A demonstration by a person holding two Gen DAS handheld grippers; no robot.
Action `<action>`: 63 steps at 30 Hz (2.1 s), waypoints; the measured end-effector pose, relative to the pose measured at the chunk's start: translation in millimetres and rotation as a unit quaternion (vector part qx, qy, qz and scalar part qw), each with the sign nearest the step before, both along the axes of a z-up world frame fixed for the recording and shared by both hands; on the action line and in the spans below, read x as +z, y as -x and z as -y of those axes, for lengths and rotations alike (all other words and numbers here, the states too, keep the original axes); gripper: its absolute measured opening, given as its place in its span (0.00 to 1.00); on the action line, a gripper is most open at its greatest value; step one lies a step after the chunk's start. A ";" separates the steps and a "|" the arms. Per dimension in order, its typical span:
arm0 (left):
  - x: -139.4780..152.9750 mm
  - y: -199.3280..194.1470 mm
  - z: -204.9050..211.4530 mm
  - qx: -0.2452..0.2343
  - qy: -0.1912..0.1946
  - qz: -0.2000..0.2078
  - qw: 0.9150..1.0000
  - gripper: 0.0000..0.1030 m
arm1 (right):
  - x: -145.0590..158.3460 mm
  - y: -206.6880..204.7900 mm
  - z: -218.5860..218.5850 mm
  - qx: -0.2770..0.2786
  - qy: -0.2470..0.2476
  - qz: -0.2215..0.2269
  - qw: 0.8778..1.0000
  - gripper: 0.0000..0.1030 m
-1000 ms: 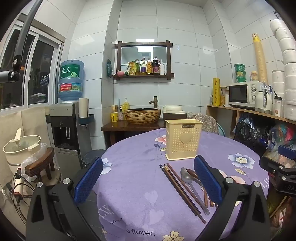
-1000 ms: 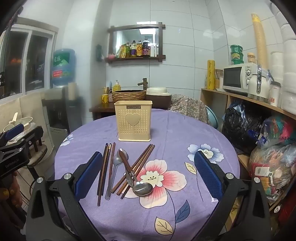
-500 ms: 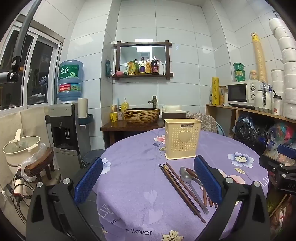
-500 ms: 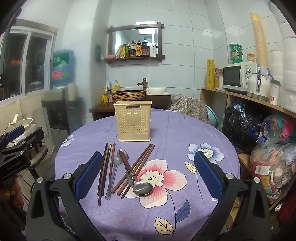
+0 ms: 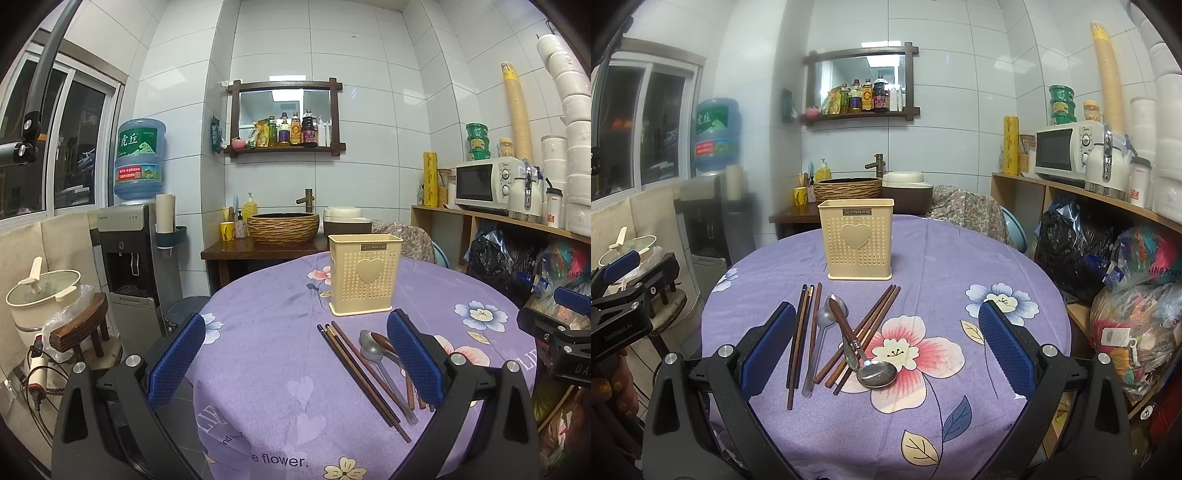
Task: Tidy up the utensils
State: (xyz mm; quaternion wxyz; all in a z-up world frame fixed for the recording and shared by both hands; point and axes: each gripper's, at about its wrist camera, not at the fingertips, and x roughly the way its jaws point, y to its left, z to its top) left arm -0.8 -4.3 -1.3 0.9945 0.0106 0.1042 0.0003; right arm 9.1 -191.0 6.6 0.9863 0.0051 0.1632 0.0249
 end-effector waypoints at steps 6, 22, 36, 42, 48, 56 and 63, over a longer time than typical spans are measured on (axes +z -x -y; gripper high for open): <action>-0.5 -0.3 0.4 0.000 0.000 0.000 1.000 0.95 | -5.1 -1.8 0.3 0.000 -0.002 -0.002 1.000 0.95; -10.8 -0.5 -0.4 -0.002 -0.005 -0.008 1.000 0.95 | -9.2 -3.2 -1.9 0.001 -0.001 -0.010 1.000 0.95; -3.8 -0.5 -6.4 0.012 -0.005 -0.009 1.000 0.95 | -10.6 -5.5 -1.6 -0.002 0.001 -0.012 1.000 0.95; -2.0 -4.5 -9.2 0.013 -0.002 -0.019 1.000 0.95 | -7.6 -8.9 -2.9 0.001 0.004 -0.015 1.000 0.95; -3.6 -7.1 -10.8 0.014 -0.002 -0.029 0.999 0.95 | -6.8 -12.7 -4.4 0.003 0.009 -0.018 1.000 0.95; -3.8 -10.4 -12.6 0.017 -0.003 -0.035 0.999 0.95 | -7.7 -16.0 -8.2 0.009 0.012 -0.020 1.000 0.95; -6.5 -15.0 -14.6 0.017 0.000 -0.043 0.999 0.95 | -7.7 -20.4 -14.7 0.018 0.018 -0.021 0.999 0.95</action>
